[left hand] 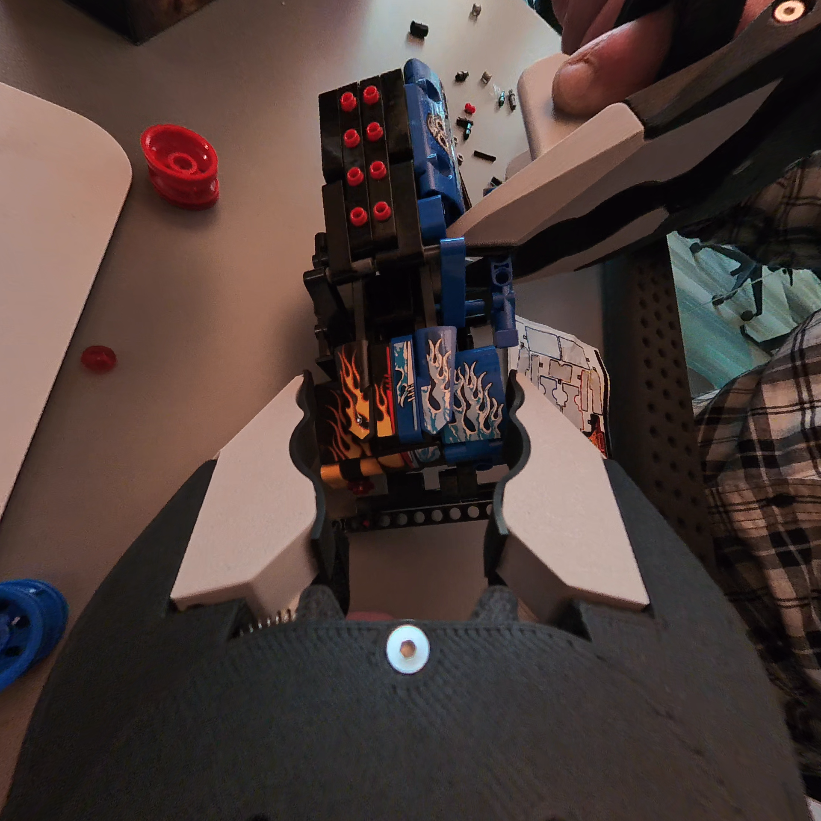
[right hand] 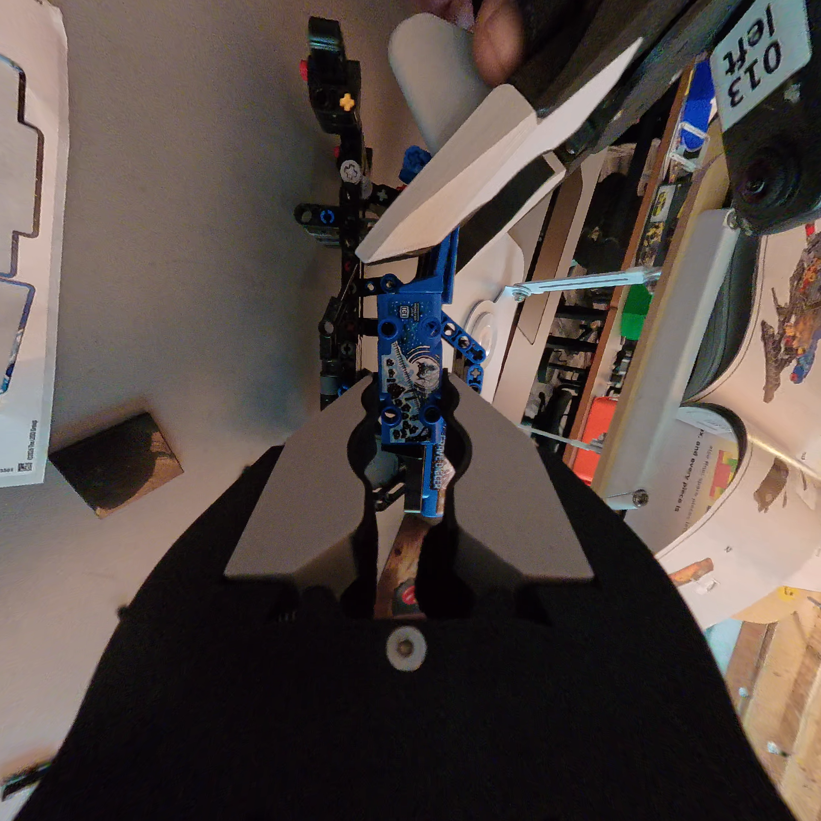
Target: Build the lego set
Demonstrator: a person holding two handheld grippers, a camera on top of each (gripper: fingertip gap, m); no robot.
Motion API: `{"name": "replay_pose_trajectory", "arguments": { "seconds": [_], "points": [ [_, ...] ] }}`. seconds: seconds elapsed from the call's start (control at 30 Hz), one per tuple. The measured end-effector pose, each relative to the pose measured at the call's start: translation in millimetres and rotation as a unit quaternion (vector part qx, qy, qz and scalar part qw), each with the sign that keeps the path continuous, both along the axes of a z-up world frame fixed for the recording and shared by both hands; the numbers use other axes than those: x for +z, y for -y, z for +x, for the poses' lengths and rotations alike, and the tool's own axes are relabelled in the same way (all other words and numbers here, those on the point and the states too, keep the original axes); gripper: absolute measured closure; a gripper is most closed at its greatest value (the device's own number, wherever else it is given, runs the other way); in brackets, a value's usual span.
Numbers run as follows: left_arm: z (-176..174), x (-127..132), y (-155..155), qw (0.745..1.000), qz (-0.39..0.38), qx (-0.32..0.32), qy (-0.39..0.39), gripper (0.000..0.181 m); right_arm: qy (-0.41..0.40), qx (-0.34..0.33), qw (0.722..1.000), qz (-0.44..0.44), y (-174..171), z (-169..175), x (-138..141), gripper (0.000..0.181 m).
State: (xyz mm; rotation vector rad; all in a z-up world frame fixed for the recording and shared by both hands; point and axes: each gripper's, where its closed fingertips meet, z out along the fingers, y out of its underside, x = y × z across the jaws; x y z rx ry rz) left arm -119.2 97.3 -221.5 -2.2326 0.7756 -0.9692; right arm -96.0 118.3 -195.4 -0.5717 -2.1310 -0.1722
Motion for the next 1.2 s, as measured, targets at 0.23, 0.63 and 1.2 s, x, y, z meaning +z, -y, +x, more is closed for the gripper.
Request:
{"name": "replay_pose_trajectory", "arguments": {
  "seconds": [0.23, 0.63, 1.2],
  "points": [
    [0, 0, -1, 1.0, -0.005, 0.0, 0.012, 0.097, 0.003, 0.006, 1.0, 0.022, 1, -2, -3, 0.157],
    [0, 1, -4, 1.0, -0.014, -0.001, 0.023, 0.097, -0.013, -0.009, 1.0, 0.002, -3, 0, 3, 0.157],
    [0, 3, -6, 0.998, -0.026, -0.001, 0.051, 0.097, 0.001, -0.024, 1.0, 0.006, -9, 0, 10, 0.157]
  ]
}}
